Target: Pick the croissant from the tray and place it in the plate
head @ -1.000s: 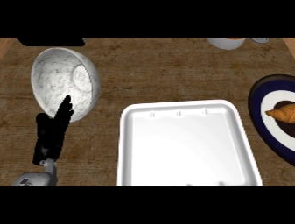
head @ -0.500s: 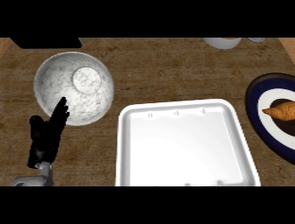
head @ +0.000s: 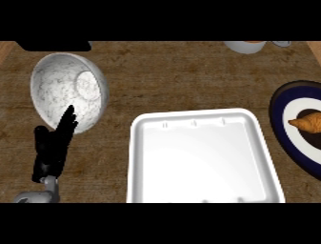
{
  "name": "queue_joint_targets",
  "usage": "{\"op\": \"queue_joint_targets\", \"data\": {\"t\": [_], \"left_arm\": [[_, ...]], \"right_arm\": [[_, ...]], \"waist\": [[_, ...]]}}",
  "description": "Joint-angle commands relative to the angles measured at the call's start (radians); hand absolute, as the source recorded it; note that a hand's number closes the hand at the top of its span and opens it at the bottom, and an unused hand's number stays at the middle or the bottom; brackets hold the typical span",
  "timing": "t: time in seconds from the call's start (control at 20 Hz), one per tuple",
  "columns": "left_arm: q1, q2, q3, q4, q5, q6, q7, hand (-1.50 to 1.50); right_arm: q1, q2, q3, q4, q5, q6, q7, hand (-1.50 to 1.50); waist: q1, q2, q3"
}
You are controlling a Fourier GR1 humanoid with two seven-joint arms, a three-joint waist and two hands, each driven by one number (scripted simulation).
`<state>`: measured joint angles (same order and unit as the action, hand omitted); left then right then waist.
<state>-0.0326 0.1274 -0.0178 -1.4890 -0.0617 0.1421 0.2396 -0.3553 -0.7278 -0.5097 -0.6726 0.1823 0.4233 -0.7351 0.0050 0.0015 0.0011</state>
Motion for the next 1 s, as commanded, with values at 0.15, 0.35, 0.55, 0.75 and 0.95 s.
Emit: {"op": "queue_joint_targets", "data": {"t": [0.15,0.35,0.55,0.75,0.95], "left_arm": [[0.005,0.005,0.009,0.026,0.002,-0.03,-0.042,0.0],[-0.019,0.007,0.03,0.044,-0.005,-0.017,-0.044,0.0],[0.023,-0.003,0.007,-0.031,-0.017,-0.025,0.023,0.0],[-0.018,-0.028,0.024,0.084,-0.016,-0.022,-0.074,0.0],[0.005,0.003,0.039,-0.014,-0.006,-0.038,0.008,0.0]], "right_arm": [[-0.052,-0.018,0.034,0.125,0.01,0.022,-0.144,-1.5],[0.027,-0.011,0.046,0.155,0.016,-0.005,-0.252,-1.5],[-0.026,0.001,0.074,0.156,0.021,-0.073,-0.174,-1.5],[-0.088,-0.018,0.079,0.287,0.055,-0.159,-0.21,-1.5],[-0.048,-0.04,0.071,0.327,0.049,-0.162,-0.271,-1.5]], "waist": [[0.01,0.003,0.0],[0.005,0.003,0.0],[0.003,0.0,0.0],[0.006,0.002,0.0],[0.005,0.001,0.0]]}}
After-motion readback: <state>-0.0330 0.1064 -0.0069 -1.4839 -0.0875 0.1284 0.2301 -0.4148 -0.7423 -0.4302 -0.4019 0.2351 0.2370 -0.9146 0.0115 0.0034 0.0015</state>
